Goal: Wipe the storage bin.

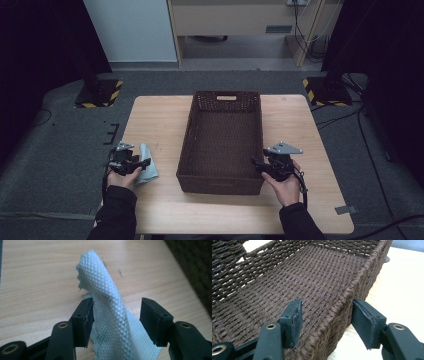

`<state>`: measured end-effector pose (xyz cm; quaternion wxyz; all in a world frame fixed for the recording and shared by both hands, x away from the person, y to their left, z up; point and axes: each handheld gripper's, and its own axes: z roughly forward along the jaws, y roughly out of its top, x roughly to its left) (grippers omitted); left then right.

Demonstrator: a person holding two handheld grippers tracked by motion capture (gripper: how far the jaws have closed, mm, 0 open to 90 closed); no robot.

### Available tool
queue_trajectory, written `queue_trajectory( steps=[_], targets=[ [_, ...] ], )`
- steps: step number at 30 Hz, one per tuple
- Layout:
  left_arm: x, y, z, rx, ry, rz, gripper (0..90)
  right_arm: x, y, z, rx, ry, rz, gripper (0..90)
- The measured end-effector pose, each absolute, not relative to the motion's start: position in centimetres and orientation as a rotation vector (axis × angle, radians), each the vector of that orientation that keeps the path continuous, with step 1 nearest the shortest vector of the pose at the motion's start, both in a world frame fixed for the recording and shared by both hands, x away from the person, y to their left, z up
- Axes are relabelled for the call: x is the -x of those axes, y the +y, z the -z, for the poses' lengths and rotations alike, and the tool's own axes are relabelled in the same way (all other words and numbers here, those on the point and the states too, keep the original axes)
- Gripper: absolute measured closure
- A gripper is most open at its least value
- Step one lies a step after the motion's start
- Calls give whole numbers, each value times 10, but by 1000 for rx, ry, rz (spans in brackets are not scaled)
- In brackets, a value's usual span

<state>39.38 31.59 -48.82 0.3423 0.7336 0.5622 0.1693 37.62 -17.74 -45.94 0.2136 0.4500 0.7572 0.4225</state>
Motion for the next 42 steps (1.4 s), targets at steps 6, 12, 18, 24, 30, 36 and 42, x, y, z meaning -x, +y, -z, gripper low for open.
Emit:
queue_trajectory(
  steps=[6, 12, 18, 24, 30, 36, 42],
  targets=[
    [-390, 316, 473, -1885, 1410, -477, 423, -375, -178, 454, -1241, 2090, -1188, 459],
    [-386, 310, 458, -1859, 1352, -500, 423, -377, -177, 459, -1254, 2115, -1171, 506],
    [-384, 298, 448, -1863, 1302, -498, 433, -377, -176, 456, -1225, 2127, -1154, 591],
    [-380, 280, 434, -1854, 1230, -484, 442, -380, -179, 456, -1219, 2147, -1149, 622],
    [-382, 253, 422, -1882, 1141, -478, 456, -385, -187, 456, -1239, 2137, -1158, 646],
    [-386, 224, 420, -1922, 1075, -469, 490, -375, -197, 447, -1259, 2083, -1216, 529],
    [-392, 205, 419, -1933, 1038, -454, 516, -366, -203, 444, -1244, 2086, -1255, 651]
  ],
)
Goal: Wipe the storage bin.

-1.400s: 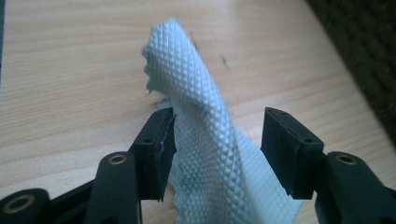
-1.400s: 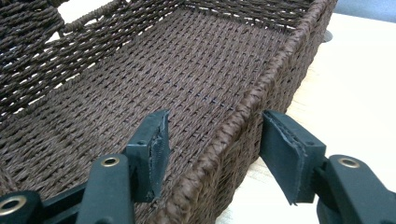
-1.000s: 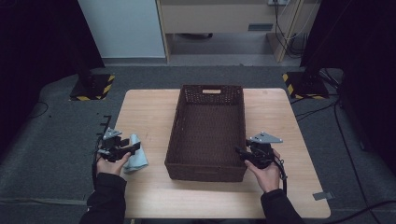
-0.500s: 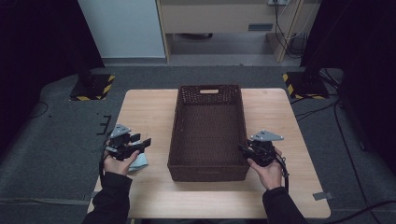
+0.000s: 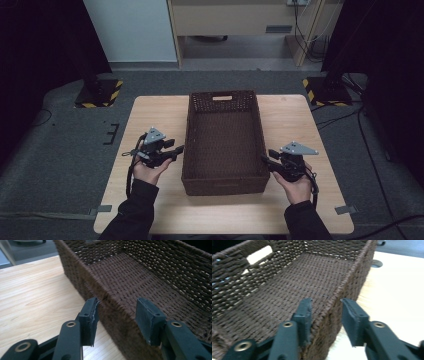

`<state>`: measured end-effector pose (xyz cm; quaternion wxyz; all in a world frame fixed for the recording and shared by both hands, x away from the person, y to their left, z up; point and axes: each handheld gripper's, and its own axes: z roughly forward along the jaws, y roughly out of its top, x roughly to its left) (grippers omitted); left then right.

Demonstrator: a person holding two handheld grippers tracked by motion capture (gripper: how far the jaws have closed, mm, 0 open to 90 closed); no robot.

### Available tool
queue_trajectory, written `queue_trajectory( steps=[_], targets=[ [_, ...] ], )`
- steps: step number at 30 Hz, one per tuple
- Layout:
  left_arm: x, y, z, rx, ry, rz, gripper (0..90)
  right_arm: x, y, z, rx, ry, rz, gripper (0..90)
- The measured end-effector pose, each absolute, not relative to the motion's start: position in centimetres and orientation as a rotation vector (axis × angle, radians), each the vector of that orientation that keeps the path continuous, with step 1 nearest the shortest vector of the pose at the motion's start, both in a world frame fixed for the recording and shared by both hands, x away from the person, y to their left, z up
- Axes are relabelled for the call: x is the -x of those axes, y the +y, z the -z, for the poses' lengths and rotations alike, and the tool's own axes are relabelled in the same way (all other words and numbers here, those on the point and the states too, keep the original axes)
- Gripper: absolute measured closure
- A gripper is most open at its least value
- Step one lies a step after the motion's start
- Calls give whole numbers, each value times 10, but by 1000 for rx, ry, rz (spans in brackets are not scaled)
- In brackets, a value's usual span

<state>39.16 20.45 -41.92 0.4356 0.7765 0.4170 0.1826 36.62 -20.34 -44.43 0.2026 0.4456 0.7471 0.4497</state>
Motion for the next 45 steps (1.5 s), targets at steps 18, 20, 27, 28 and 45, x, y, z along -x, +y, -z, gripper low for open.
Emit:
queue_trajectory(
  steps=[18, 20, 27, 28, 45],
  targets=[
    [-393, 183, 435, -2005, 1050, -416, 583, -363, -202, 437, -1220, 2063, -1227, 639],
    [-390, 181, 437, -1975, 1069, -414, 591, -360, -202, 437, -1212, 2084, -1231, 669],
    [-378, 176, 435, -1995, 1038, -427, 589, -361, -203, 441, -1227, 2073, -1181, 749],
    [-377, 175, 435, -1999, 1032, -429, 586, -362, -204, 441, -1224, 2073, -1178, 753],
    [-373, 166, 429, -2033, 996, -398, 562, -366, -209, 441, -1268, 2028, -1130, 782]
  ],
)
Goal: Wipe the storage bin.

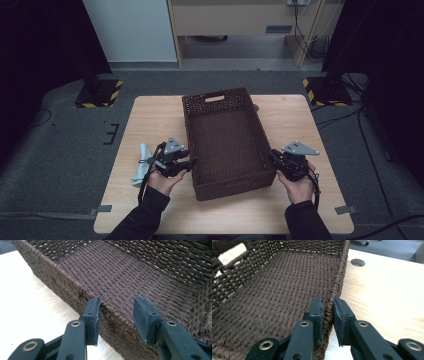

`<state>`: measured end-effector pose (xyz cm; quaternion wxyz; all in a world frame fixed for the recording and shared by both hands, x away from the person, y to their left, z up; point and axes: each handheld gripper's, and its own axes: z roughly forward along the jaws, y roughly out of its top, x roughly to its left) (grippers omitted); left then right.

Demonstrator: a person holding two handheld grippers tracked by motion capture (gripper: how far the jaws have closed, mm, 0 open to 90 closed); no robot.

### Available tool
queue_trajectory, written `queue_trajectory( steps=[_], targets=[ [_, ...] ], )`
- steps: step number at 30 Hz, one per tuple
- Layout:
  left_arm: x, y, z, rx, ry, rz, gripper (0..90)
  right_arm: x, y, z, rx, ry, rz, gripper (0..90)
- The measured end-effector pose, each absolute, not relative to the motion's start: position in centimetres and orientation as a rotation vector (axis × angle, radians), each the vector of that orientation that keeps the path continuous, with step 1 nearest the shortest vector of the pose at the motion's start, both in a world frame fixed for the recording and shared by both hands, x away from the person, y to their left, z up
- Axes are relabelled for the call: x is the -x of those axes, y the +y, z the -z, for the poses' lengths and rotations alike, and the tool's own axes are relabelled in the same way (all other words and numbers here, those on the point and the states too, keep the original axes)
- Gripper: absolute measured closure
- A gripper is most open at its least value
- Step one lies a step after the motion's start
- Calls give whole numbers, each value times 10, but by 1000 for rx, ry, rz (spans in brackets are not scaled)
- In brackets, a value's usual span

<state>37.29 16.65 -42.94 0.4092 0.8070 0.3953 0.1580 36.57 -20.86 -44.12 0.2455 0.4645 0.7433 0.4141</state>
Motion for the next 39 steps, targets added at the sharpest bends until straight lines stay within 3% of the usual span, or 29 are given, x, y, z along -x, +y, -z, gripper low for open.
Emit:
queue_trajectory(
  steps=[6, 10, 17, 27, 39],
  targets=[
    [-377, 163, 426, -2052, 962, -406, 595, -375, -212, 441, -1275, 2011, -1108, 791],
    [-375, 160, 427, -2056, 959, -424, 597, -372, -213, 439, -1279, 1982, -1118, 740],
    [-371, 158, 428, -2046, 957, -425, 597, -368, -214, 438, -1310, 1980, -1090, 799],
    [-367, 149, 424, -2070, 874, -411, 542, -379, -220, 440, -1320, 1930, -1068, 773],
    [-369, 169, 417, -2008, 908, -430, 487, -394, -228, 442, -1354, 1896, -1015, 782]
  ],
)
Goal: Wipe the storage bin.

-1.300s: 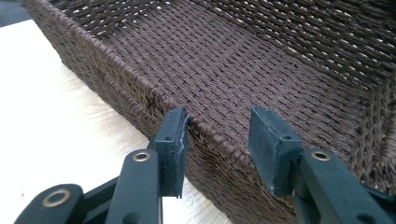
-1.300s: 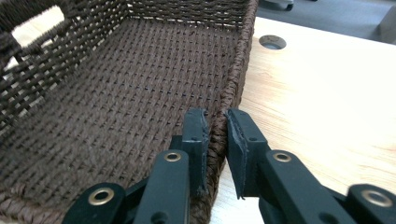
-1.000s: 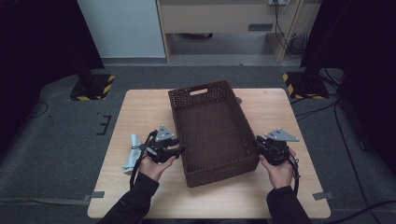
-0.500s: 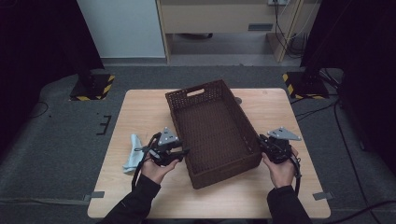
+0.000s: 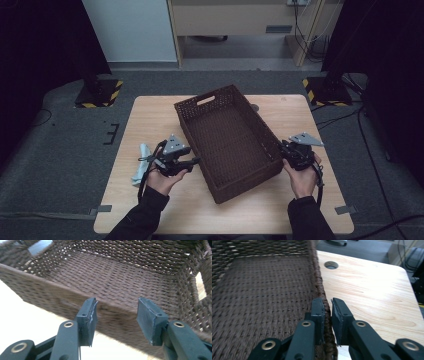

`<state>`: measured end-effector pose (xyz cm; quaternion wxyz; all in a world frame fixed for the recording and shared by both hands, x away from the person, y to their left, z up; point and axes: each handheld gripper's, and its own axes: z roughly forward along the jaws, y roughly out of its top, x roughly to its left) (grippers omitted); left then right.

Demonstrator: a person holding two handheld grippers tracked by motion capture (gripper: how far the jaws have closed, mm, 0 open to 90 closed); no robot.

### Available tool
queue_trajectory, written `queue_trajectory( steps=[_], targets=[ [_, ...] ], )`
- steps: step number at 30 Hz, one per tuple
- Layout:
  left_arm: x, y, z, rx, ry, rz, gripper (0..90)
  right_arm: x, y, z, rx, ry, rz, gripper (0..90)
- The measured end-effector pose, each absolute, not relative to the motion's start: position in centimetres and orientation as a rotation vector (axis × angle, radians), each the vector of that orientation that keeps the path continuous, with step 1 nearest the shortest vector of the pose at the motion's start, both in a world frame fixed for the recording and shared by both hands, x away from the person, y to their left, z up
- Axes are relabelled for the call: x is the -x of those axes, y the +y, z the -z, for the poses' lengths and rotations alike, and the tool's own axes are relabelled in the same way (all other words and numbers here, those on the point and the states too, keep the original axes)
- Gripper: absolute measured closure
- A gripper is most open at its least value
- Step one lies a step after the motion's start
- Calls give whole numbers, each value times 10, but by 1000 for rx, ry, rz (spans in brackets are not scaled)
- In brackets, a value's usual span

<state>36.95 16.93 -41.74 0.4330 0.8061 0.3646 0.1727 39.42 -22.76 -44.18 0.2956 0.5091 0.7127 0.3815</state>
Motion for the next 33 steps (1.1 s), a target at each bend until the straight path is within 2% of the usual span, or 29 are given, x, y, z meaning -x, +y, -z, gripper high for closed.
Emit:
queue_trajectory(
  steps=[6, 8, 15, 22, 28, 33],
  targets=[
    [-373, 187, 416, -1973, 957, -444, 476, -385, -233, 432, -1350, 1857, -1096, 685],
    [-372, 191, 417, -1971, 964, -452, 475, -376, -232, 426, -1342, 1863, -1137, 609],
    [-368, 211, 418, -1959, 1002, -484, 474, -349, -227, 430, -1392, 1876, -1118, 518],
    [-372, 215, 423, -1958, 1026, -484, 475, -349, -225, 434, -1441, 1857, -1095, 499],
    [-375, 215, 425, -1960, 1036, -477, 475, -364, -227, 436, -1448, 1829, -1057, 496],
    [-378, 220, 427, -1950, 1055, -484, 474, -368, -224, 437, -1466, 1802, -1072, 404]
  ],
)
